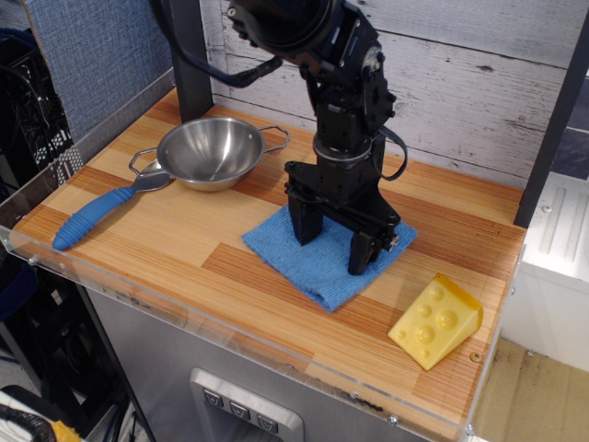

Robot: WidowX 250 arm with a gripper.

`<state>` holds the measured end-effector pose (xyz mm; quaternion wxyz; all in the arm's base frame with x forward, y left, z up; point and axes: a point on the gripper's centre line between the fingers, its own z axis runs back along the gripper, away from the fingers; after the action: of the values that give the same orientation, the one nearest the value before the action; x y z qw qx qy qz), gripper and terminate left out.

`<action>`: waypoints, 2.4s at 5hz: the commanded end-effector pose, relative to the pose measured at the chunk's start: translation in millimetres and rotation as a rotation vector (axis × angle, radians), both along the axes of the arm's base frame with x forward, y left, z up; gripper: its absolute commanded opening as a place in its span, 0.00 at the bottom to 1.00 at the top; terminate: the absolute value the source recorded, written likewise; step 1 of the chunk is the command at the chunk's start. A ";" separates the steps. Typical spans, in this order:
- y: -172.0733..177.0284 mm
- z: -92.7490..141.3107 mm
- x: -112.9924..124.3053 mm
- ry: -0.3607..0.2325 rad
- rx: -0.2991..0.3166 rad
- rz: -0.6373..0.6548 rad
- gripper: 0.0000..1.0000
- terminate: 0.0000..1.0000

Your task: Move the towel bottom right but to left of cheese

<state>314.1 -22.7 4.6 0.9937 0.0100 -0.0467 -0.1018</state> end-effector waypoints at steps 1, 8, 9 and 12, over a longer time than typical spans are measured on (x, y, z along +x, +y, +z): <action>-7.9 -26.1 -12.6 0.033 0.020 0.013 1.00 0.00; 19.6 -24.1 -127.8 0.249 0.062 -0.012 1.00 0.00; 18.5 -11.3 -113.5 0.220 0.035 0.022 1.00 0.00; 5.1 134.5 -47.9 -0.146 -0.114 0.125 1.00 0.00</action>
<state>267.6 -18.3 131.2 0.9931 -0.0377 -0.1073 -0.0294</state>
